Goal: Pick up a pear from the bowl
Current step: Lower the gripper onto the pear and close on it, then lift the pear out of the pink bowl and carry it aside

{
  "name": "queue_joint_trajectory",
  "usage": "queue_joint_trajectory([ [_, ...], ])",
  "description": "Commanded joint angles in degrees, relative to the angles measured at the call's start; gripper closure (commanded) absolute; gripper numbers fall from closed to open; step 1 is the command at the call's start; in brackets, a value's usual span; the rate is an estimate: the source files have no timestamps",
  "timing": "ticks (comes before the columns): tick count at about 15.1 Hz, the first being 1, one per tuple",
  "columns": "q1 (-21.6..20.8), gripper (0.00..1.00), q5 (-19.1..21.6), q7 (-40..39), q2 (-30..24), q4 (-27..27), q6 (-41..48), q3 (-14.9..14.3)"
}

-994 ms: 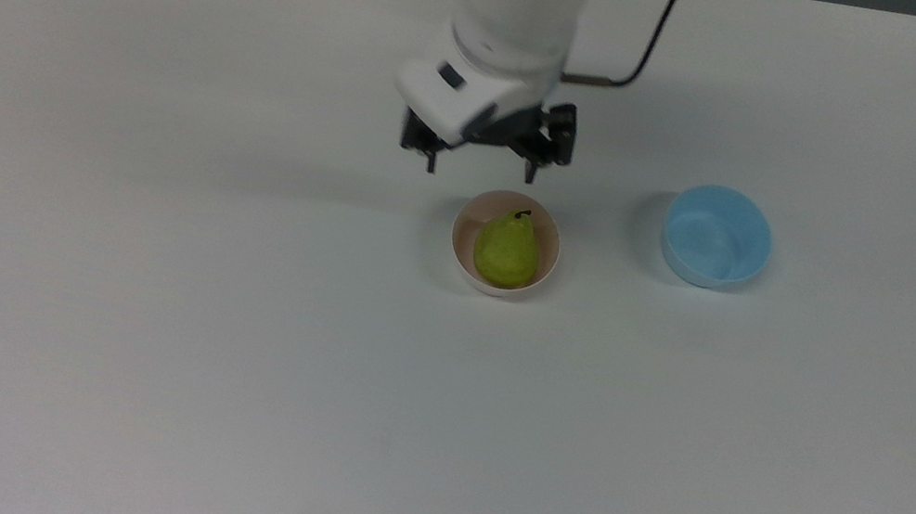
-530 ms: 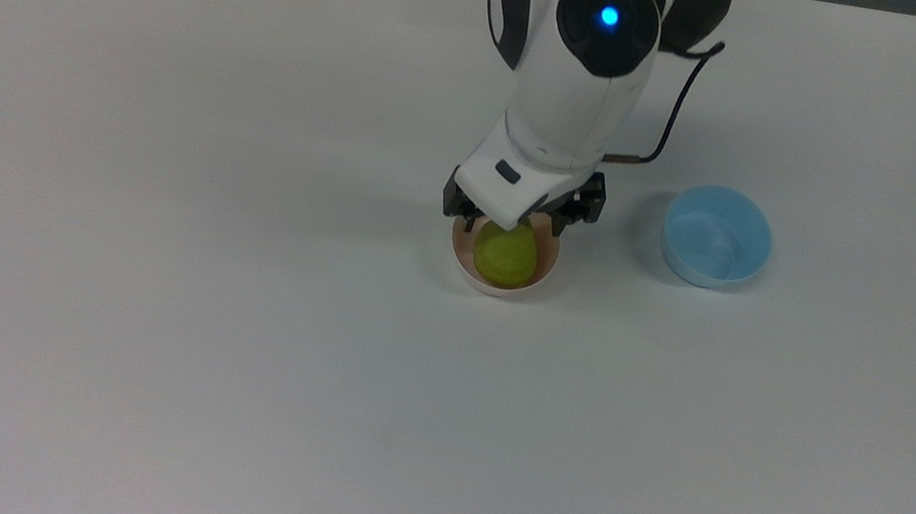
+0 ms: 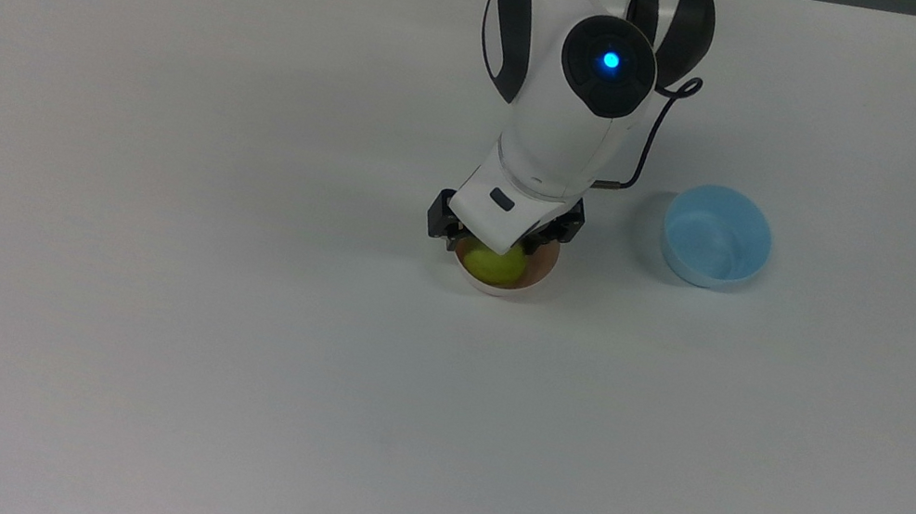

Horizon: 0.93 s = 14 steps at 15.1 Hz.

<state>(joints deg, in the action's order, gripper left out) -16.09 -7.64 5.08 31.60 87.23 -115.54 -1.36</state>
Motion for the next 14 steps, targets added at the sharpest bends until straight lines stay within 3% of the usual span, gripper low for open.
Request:
queue_joint_trajectory([
  [1, -1.75, 0.39, -0.71, 0.98, 0.21, 0.49, -0.83, -0.92],
  [3, -1.93, 0.52, -0.53, 1.15, 0.13, 0.4, -0.83, -0.92],
  [6, -2.02, 0.6, -0.35, 2.47, -0.14, 0.4, -0.74, -0.57],
  [12, -1.05, 0.62, 0.35, 2.56, -6.98, 0.14, 2.67, -0.48],
  [14, 1.22, 0.62, 0.44, 2.39, -9.27, 0.4, 3.91, -0.4],
])
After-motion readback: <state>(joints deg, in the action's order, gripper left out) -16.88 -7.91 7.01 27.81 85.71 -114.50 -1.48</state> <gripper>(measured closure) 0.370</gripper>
